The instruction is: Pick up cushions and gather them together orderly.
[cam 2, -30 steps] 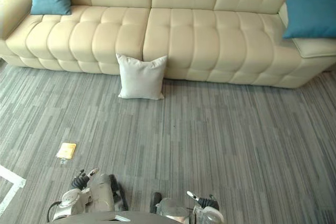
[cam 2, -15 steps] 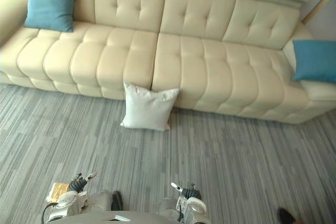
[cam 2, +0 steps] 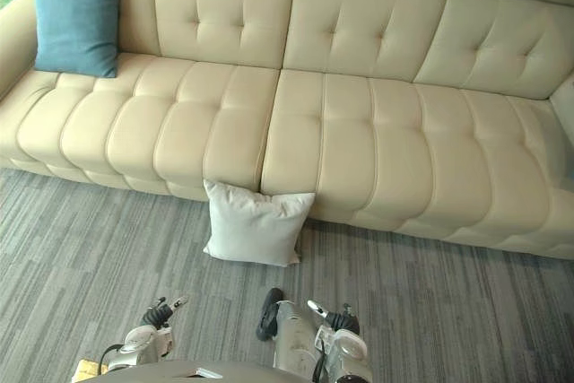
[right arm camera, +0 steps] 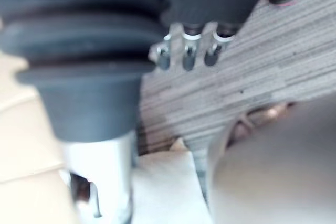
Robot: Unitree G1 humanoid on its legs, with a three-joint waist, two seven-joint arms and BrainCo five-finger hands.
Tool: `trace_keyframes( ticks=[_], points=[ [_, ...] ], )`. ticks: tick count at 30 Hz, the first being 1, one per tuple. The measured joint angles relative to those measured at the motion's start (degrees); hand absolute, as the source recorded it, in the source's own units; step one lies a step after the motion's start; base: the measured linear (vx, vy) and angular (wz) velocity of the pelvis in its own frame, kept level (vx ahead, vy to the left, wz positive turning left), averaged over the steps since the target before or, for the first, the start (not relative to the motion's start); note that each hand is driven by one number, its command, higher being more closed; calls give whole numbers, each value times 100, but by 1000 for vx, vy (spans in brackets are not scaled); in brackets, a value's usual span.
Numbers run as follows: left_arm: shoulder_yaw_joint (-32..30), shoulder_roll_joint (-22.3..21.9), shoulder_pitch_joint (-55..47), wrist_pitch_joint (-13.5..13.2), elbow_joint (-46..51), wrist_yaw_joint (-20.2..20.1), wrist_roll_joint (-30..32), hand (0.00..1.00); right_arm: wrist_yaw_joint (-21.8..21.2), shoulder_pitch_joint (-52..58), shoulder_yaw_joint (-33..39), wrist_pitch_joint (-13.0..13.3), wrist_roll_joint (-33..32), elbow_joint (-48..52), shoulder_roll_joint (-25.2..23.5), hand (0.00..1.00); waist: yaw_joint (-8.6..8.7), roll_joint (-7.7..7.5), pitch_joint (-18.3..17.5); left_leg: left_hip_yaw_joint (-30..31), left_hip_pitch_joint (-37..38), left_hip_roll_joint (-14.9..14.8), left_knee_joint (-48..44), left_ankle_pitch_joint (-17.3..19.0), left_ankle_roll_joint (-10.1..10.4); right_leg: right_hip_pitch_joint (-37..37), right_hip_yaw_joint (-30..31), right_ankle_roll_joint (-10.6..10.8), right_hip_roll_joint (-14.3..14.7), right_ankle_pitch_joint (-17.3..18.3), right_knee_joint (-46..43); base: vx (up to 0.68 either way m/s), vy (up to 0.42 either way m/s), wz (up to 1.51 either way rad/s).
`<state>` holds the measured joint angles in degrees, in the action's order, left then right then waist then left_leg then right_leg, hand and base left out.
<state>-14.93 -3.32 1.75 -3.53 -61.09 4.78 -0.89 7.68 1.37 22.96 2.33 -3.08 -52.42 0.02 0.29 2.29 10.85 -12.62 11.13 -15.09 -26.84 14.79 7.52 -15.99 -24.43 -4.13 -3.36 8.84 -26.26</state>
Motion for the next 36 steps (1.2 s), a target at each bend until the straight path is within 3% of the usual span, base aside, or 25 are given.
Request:
trace_keyframes(
  ticks=[2,4,6,8,10,11,12,13,15,23,27,31,35,36],
  points=[
    [-324,-36,-52,-2,232,-11,-15,0,3,12,-260,-2,-1,-27,25,0,-51,24,-5,493,-949,-311,-2516,-257,190,510,48,-123,260,259,126,414,-144,-28],
    [-423,-30,-67,3,337,-3,-19,0,4,6,-376,7,-4,-26,37,0,-90,33,0,403,-1448,-414,-3278,-236,155,750,199,-131,383,371,205,294,-40,-45],
    [-414,-13,-71,2,463,0,-31,0,10,6,-385,1,-32,-32,44,0,-158,25,11,241,-1908,-449,-3380,-84,-12,999,395,-83,438,419,353,337,18,-50],
    [-402,4,-72,-1,570,2,-87,0,33,14,-423,-7,-161,-44,46,0,-202,-28,46,63,-2245,-434,-2932,194,-154,1246,579,-2,423,373,576,292,87,-46],
    [-370,16,-64,-11,634,8,-127,0,42,-3,-428,-12,-165,-54,18,0,-249,-78,90,-43,-2343,-340,-1832,330,-170,1459,741,51,299,342,665,302,184,-38],
    [-305,23,-62,-12,634,12,-128,0,42,0,-430,-12,-167,-55,17,0,-259,-106,102,-24,-2338,-270,-1255,289,-176,1510,795,117,241,338,668,237,228,-32],
    [-226,-2,-80,-7,594,31,-124,0,48,19,-428,-11,-151,-42,42,0,-258,0,37,14,-2278,-170,-294,-200,-204,1549,842,335,220,353,648,225,232,-33],
    [-157,77,-48,-16,553,31,-125,0,45,2,-439,-27,-155,-61,-14,0,-265,-191,3,-40,-2124,82,-168,-223,-216,1542,1022,526,73,370,697,218,218,-23],
    [-62,188,-49,-16,453,34,-124,0,41,19,-442,-17,-154,-58,-128,0,-224,-347,-78,-173,-2035,275,9,-253,-264,1575,1125,619,-101,228,878,177,218,-8],
    [-57,342,-71,-9,181,6,-115,0,40,13,-468,-5,-110,-86,-211,0,-254,-400,-142,-524,-1641,456,494,-374,-389,1804,1378,745,-233,-352,1465,65,99,-18],
    [-46,349,-138,-9,127,0,-112,0,43,16,-479,2,-159,-160,-184,0,-221,-415,-240,-648,-1331,624,1383,-869,-353,1777,1472,751,-223,-683,1800,-51,-39,-18],
    [-18,360,-168,-9,79,1,-111,0,44,37,-484,0,-151,-260,-156,0,-228,-432,-273,-622,-1053,808,2057,-1181,-349,1810,1480,752,-258,-692,1966,-122,-40,-6],
    [54,397,-271,-6,47,3,-101,0,45,154,-634,-4,-92,-261,-90,0,-191,-456,-344,-575,-617,1139,3194,-1865,-418,1802,1458,847,-365,-525,2124,-182,-17,3],
    [82,398,-286,-7,41,7,-99,0,47,188,-732,-9,-30,-259,-40,0,-200,-467,-335,-546,-604,1139,3194,-1894,-417,1810,1454,884,-368,-489,2088,-188,0,13]
  ],
)
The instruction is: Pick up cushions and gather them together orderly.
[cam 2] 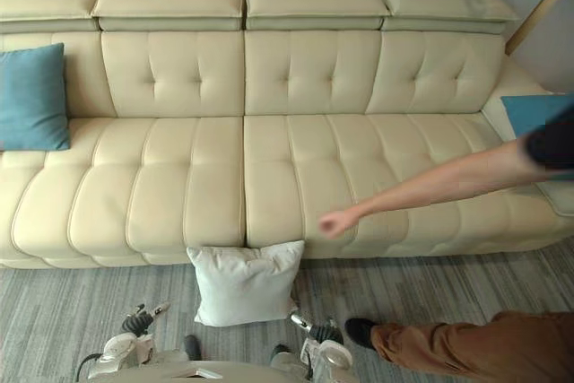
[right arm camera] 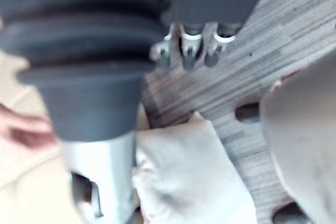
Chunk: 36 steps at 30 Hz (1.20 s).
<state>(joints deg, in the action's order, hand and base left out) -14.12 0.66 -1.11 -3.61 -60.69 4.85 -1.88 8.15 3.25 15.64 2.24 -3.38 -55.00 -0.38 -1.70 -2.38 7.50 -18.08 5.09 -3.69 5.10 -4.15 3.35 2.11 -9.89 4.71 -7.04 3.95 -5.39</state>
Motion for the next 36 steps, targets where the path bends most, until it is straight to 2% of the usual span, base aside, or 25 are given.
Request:
trace_keyframes(
  ticks=[1,2,4,5,6,7,8,10,14,19,20,22,25,27,31,36],
  points=[
    [36,12,-24,-3,6,2,0,0,3,38,-51,2,58,11,23,0,-32,-14,-5,2,-6,-1,-4,-2,-2,-6,1,1,-4,0,-17,-176,12,7],
    [91,39,-6,-2,14,14,-1,0,14,32,-304,3,165,15,98,0,-47,48,26,2,-88,-1,-41,12,-8,-101,11,1,-12,0,-90,-130,15,2],
    [95,52,35,-2,112,76,-15,0,70,-73,-522,2,243,71,146,0,-52,-4,42,33,-544,-46,-375,72,-60,-482,25,1,-11,1,-251,-188,-6,4],
    [170,99,229,-11,253,161,-47,0,94,-300,-728,1,374,251,157,0,-67,-28,198,73,-1319,-227,-1308,374,-89,-970,74,-71,7,-49,-496,-205,-24,2],
    [195,103,271,-12,291,187,-69,0,101,-371,-780,8,382,291,164,0,-74,-13,275,79,-1508,-292,-1529,459,-96,-1092,93,-87,33,-64,-568,-332,13,-22],
    [275,125,427,-28,409,256,-199,0,129,-652,-950,8,384,486,198,0,-104,88,502,93,-2336,-603,-2523,829,-114,-1677,157,-132,159,-95,-953,-319,35,-42],
    [303,162,559,-32,414,283,-313,0,179,-871,-1068,5,385,555,234,0,-117,146,659,94,-2733,-782,-2989,1000,-133,-2007,189,-133,239,-96,-1198,-368,94,-52],
    [321,193,774,-35,561,367,-510,0,282,-1210,-1140,3,385,909,291,0,-136,178,935,99,-3323,-946,-3475,1124,-179,-2638,293,-145,269,-76,-1646,-220,97,-32],
    [434,231,1355,-163,854,486,-837,0,516,-1790,-1232,2,375,1340,521,0,-114,186,1354,131,-4279,-992,-3955,1129,-189,-3671,362,-160,201,-66,-2266,-178,35,-5],
    [335,378,2400,-214,1018,648,-1157,0,783,-3074,-1250,1,350,1372,714,0,-109,204,1809,250,-5814,-998,-4450,1125,-205,-5272,433,-180,101,-73,-2999,-137,9,4],
    [298,382,2499,-214,1038,650,-1160,0,819,-3176,-1254,0,349,1372,738,0,-107,208,1860,254,-5940,-999,-4481,1122,-209,-5404,433,-180,80,-73,-3041,-127,-14,14],
    [204,417,2946,-222,1089,741,-1251,0,1007,-3821,-1266,-6,312,1379,863,0,-121,206,2120,306,-6553,-1022,-4703,1069,-296,-6038,430,-201,41,-63,-3370,-106,-4,5],
    [116,457,3274,-227,1268,762,-1319,0,1143,-4302,-1272,-6,269,1421,985,0,-138,217,2256,382,-7061,-1039,-4908,1033,-353,-6539,423,-227,27,-41,-3619,-71,-3,1],
    [70,506,3571,-242,1351,783,-1389,0,1267,-4635,-1268,-18,262,1563,1055,0,-146,215,2286,386,-7532,-1069,-5096,921,-523,-7048,424,-256,-20,42,-3939,-30,-8,7],
    [84,490,3815,-252,1541,905,-1432,0,1482,-4922,-1284,-23,260,1590,1045,0,-159,210,2331,399,-7856,-1049,-5253,893,-562,-7415,415,-253,-115,169,-4290,-14,-19,14],
    [194,491,3813,-254,1667,994,-1429,0,1623,-4923,-1427,-24,277,1599,1000,0,-172,210,2330,521,-7898,-1029,-5270,896,-564,-7414,286,-307,-159,327,-4391,-17,-24,9]
  ],
)
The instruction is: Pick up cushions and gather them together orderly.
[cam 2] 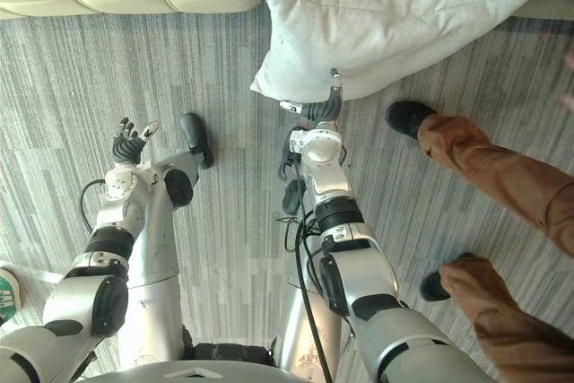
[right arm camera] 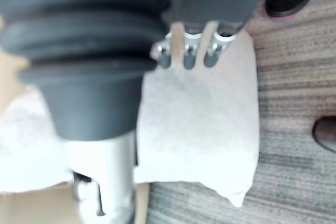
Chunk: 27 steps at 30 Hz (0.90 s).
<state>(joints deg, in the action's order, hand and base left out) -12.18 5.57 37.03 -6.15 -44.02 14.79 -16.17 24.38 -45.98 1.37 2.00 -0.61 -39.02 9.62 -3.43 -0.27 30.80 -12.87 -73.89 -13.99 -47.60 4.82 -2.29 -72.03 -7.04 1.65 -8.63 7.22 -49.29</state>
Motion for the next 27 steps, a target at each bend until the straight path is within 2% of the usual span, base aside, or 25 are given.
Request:
trace_keyframes(
  ticks=[5,11,18,19,21,23,27],
  points=[
    [238,-53,-24,3,75,1,58,0,4,234,-74,8,96,231,-17,0,14,0,-1,19,89,36,88,-35,13,71,-19,-19,-13,20,-4,-16,-12,6],
    [386,-143,-246,4,204,1,141,0,-1,687,-87,10,110,241,-43,0,22,-3,-16,44,572,44,261,-59,52,571,-96,-42,2,52,135,-29,-33,4],
    [651,-211,-1177,27,356,-9,304,0,-48,1952,-147,28,327,834,-291,0,44,-2,-82,-37,1936,91,891,-96,116,1918,-146,-62,102,20,786,-4,-58,0],
    [688,-236,-1450,28,361,-13,355,0,-53,2238,-152,35,335,899,-355,0,45,-7,-288,-65,2110,105,999,-91,130,2084,-147,-58,109,20,899,41,-49,1],
    [708,-252,-1716,35,361,-16,411,0,-58,2489,-144,35,344,898,-403,0,54,-9,-439,-86,2346,124,1097,-75,156,2313,-146,-42,115,30,1015,70,-17,-2],
    [726,-256,-2060,46,346,-26,438,0,-92,2884,-110,35,507,901,-488,0,56,-12,-484,-105,2890,135,1201,-17,238,2875,-148,-43,138,36,1172,122,-22,-2],
    [736,-290,-2608,74,182,-153,762,0,-279,3663,-46,35,536,891,-682,0,57,-20,-851,-124,3645,157,1441,49,328,3680,-170,-16,190,67,1519,107,-7,0]
  ],
)
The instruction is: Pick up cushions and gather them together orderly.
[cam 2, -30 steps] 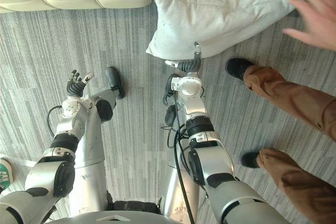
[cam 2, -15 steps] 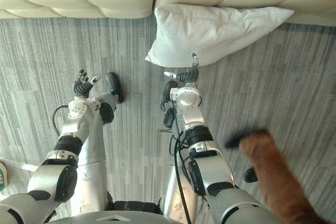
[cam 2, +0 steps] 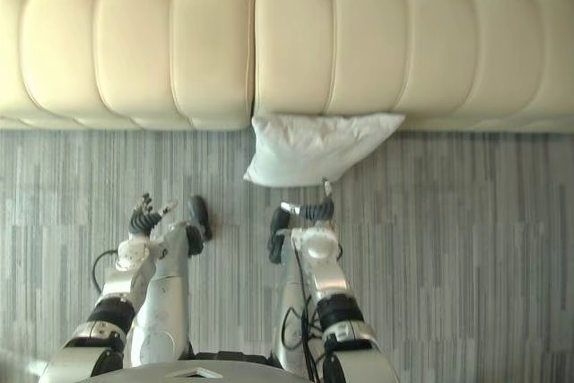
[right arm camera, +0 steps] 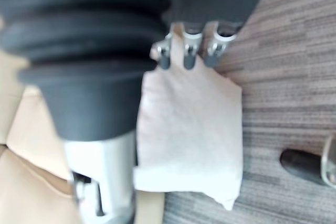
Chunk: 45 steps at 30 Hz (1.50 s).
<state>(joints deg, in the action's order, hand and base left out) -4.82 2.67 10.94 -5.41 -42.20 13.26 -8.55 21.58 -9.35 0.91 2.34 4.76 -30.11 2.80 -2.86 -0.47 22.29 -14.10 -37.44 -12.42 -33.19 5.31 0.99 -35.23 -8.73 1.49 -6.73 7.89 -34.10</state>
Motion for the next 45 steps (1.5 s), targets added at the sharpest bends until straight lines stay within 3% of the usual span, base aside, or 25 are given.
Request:
trace_keyframes(
  ticks=[3,7,10,17,21,23,26,29,33,35,36,37,38,39,42,43,44,45],
  points=[
    [-4,-41,-354,34,-249,-139,237,0,-184,538,54,-2,-1,-65,-144,0,15,0,-244,-26,735,98,391,8,14,729,-28,56,-4,24,366,88,-2,5],
    [1,-132,-934,66,-600,-288,493,0,-416,1171,221,-11,0,-498,-284,0,77,-13,-974,-84,1536,210,1036,-53,95,1540,-126,81,13,-13,996,148,-12,6],
    [3,-188,-1186,125,-887,-376,658,0,-540,1469,397,-9,7,-575,-306,0,105,-12,-1290,-162,2064,290,1461,-134,144,2013,-121,127,18,-52,1347,158,-16,-3],
    [-17,-243,-1258,189,-1162,-493,890,0,-659,1567,747,-35,15,-1230,-342,0,136,26,-1506,-179,2650,334,1817,-267,256,2678,-141,175,114,-249,1937,118,-14,-2],
    [-77,-252,-1237,195,-1203,-511,901,0,-671,1377,741,-56,14,-1430,-343,0,154,29,-1507,-55,2636,265,1449,-76,410,2694,-43,152,142,-289,1951,22,28,-28],
    [-150,-356,-1243,199,-1226,-533,997,0,-737,1379,784,-52,12,-1425,-305,0,173,114,-1538,433,2463,178,177,651,474,2675,131,197,157,-331,1869,-31,180,-51],
    [-123,-546,-1245,201,-1263,-534,998,0,-800,1373,866,-102,2,-1412,-216,0,325,370,-1737,810,2466,303,328,1118,654,2468,342,397,257,-481,1859,-43,203,-36],
    [-58,-413,-1139,200,-1304,-530,996,0,-860,1348,870,-134,-6,-1507,-419,0,366,-18,-1601,569,2433,639,636,872,444,2218,637,462,13,-855,2109,-199,181,-28],
    [-80,-276,-1097,189,-1330,-517,989,0,-858,1215,799,-146,-3,-1588,-425,0,277,-153,-1467,-38,2402,665,591,885,297,2039,1110,437,-12,-1175,2478,-236,147,-71],
    [-212,-296,-1098,192,-1366,-517,988,0,-857,1189,799,-151,2,-1590,-398,0,277,-44,-1422,-304,2408,473,737,818,130,2041,827,130,-30,-992,2690,-195,75,-87],
    [-313,-307,-1095,190,-1382,-493,985,0,-855,1092,799,-136,5,-1573,-377,0,201,51,-1335,-628,2536,243,851,680,56,1822,238,52,-81,-933,1918,-182,21,-103],
    [-338,-295,-1097,193,-1399,-490,983,0,-854,1080,809,-135,4,-1581,-368,0,199,52,-1329,-763,2607,163,903,630,54,1788,-48,-26,-114,-806,1428,-180,-8,-121],
    [-378,-271,-1106,194,-1458,-489,983,0,-855,1120,813,-135,2,-1600,-380,0,193,71,-1328,-954,2748,68,999,554,85,1920,-369,-132,-168,-508,811,-140,-55,-87],
    [-396,-240,-1120,196,-1475,-490,983,0,-856,1182,807,-135,2,-1644,-405,0,189,20,-1359,-1115,2885,19,1115,477,139,2166,-537,-116,-241,-146,463,-74,-100,-81],
    [-409,-145,-1159,202,-1527,-492,983,0,-859,1172,799,-126,2,-2023,-399,0,142,-139,-1496,-1445,2953,-101,1117,412,280,2508,-718,21,-509,487,404,-67,-178,-81],
    [-412,-48,-1116,204,-1596,-503,978,0,-861,1082,795,-127,2,-2299,-349,0,150,-238,-1553,-1171,2790,29,1019,520,486,2521,-774,220,-401,571,839,-89,-166,-89],
    [-397,-143,-1138,244,-1755,-541,969,0,-857,965,805,-133,3,-2447,-117,0,112,30,-1633,-544,2679,214,1284,540,485,2630,-742,167,-127,382,1476,-51,-94,-120],
    [-390,-201,-1226,248,-1805,-530,919,0,-855,931,826,-155,6,-2576,20,0,28,191,-1711,-394,2841,265,1763,275,347,2720,-1146,56,-233,396,1589,0,-45,-128]
  ],
)
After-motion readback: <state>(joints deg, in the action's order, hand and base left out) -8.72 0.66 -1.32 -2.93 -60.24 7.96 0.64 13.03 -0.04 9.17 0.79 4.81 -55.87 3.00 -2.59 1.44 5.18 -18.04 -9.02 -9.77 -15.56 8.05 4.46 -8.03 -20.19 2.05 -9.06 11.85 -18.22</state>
